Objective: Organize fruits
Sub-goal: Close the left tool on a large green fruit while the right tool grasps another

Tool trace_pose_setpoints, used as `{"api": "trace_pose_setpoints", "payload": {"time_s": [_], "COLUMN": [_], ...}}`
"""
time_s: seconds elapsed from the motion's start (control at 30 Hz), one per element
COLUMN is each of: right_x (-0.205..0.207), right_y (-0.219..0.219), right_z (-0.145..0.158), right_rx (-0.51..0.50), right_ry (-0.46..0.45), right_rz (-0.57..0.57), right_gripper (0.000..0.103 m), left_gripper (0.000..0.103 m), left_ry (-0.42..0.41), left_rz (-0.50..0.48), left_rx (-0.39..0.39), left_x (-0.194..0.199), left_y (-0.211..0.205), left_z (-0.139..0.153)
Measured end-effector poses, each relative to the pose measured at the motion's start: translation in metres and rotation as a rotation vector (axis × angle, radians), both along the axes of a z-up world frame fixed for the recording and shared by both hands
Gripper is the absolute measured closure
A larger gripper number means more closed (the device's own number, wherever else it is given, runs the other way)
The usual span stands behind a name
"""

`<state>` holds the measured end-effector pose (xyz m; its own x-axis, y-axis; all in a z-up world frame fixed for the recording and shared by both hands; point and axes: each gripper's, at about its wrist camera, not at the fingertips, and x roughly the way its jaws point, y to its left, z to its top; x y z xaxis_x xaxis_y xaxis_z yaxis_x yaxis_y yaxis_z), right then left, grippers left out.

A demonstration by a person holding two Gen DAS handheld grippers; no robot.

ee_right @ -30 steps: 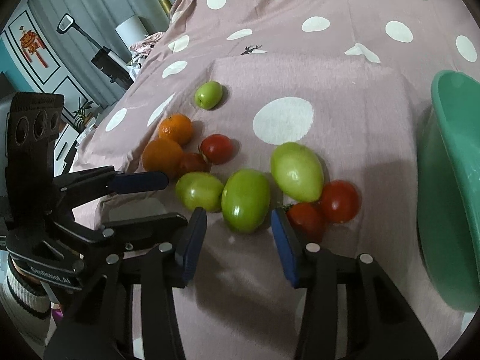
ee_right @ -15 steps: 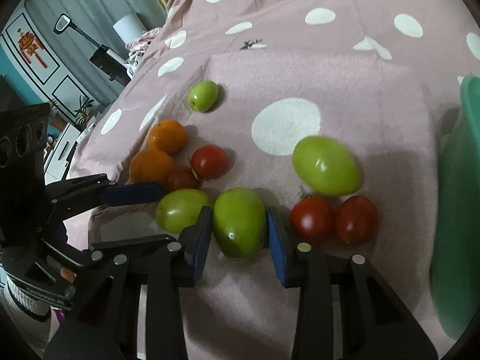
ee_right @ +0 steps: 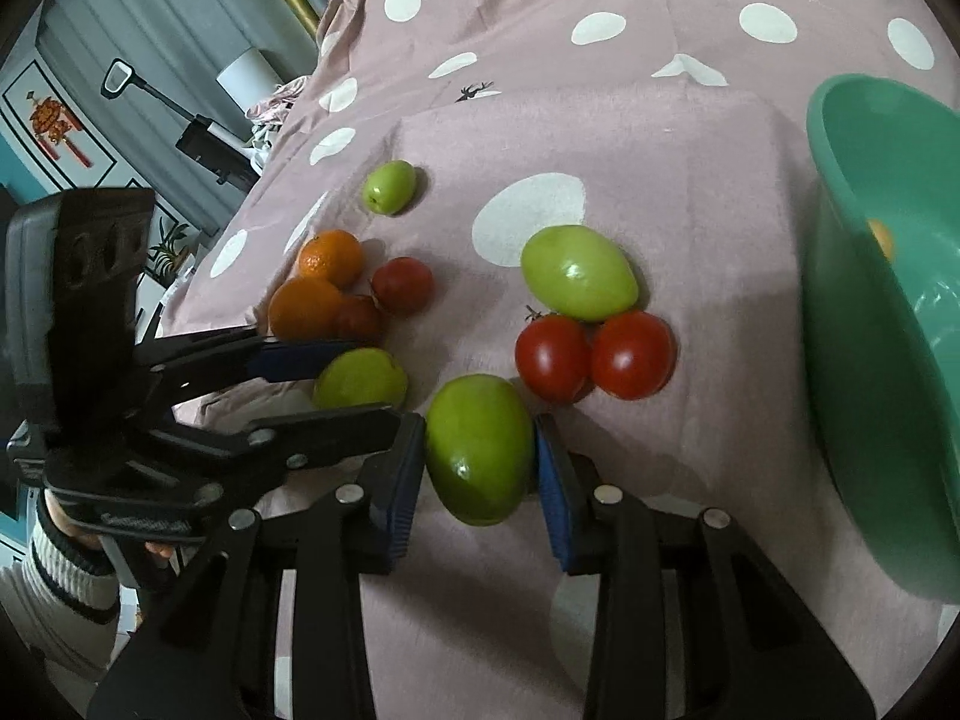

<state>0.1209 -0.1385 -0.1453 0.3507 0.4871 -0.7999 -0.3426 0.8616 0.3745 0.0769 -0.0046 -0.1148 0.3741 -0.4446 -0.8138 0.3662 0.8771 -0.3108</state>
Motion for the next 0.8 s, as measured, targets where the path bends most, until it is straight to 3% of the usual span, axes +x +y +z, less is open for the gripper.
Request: {"api": "trace_pose_setpoints", "payload": {"time_s": [0.13,0.2,0.4,0.8], "right_x": [-0.002,-0.003,-0.002,-0.007], "right_y": [0.001,0.002,0.003,0.002], "right_z": [-0.001,-0.001,-0.003,0.002], "right_rx": [-0.002,-0.015,-0.011,0.021], "right_ry": [-0.008,-0.013,-0.014,-0.015], "right_rz": [0.006,0.012,0.011,0.009], "right_gripper": [0.066,0.066,0.066,0.066], "left_gripper": [0.054,0.065,0.065,0.065], "left_ry": [-0.016,-0.029,-0.044,-0.058], "left_rz": [-0.018,-0.012,0.001,0.099], "left_rx": [0.053,0.083,0.098,0.057], "left_x": [-0.001,-0.002,-0.005,-0.015], "left_y": [-0.007,-0.007,-0.005,0.009], "left_z": [-0.004,-0.005,-0.004,0.009]}}
